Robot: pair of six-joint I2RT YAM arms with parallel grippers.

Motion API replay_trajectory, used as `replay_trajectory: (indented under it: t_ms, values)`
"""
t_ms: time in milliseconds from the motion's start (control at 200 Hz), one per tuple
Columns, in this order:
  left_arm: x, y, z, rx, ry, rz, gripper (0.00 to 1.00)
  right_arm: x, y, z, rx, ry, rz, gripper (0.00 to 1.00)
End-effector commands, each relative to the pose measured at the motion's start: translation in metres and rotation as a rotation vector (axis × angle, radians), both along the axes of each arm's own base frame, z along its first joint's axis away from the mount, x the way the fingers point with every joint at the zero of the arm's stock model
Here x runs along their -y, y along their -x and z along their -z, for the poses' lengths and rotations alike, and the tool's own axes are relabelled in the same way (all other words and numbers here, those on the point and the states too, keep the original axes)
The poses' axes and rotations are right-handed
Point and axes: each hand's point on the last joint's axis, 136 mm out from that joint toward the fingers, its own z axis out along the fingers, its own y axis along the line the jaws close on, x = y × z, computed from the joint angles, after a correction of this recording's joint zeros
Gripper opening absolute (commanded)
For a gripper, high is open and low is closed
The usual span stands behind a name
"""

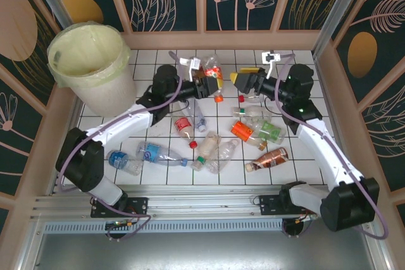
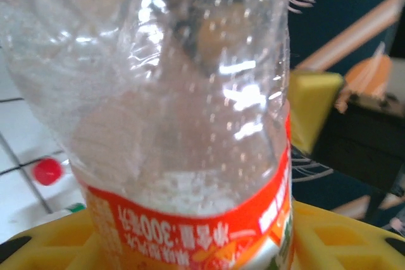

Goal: Put the plastic bottles in the bin

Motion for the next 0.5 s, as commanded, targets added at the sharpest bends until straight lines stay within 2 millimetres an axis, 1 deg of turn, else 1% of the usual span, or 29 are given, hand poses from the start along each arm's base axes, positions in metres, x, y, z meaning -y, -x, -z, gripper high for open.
replay_trajectory:
  t_ms: [0, 35, 200, 335, 400, 490]
  values:
    - [-0.028, -0.009, -0.027, 0.079, -0.120, -0.092, 0.54, 0.009, 0.011, 0.011, 0.024, 0.062, 0.041, 0.89]
    - [-0.036, -0.012, -0.030, 0.087, -0.161, -0.120, 0.54, 0.011, 0.014, 0.013, 0.023, 0.072, 0.051, 0.89]
    - [-0.081, -0.030, -0.061, 0.151, -0.301, -0.267, 0.56, 0.021, 0.031, 0.014, 0.058, 0.102, 0.097, 0.90]
    - [-0.119, -0.043, -0.086, 0.181, -0.366, -0.371, 0.56, 0.025, 0.037, 0.019, 0.069, 0.123, 0.120, 0.90]
    - [-0.136, -0.049, -0.094, 0.187, -0.373, -0.415, 0.56, 0.026, 0.037, 0.023, 0.062, 0.139, 0.123, 0.91]
    - [-0.157, -0.060, -0.098, 0.185, -0.386, -0.468, 0.56, 0.026, 0.038, 0.025, 0.072, 0.154, 0.124, 0.91]
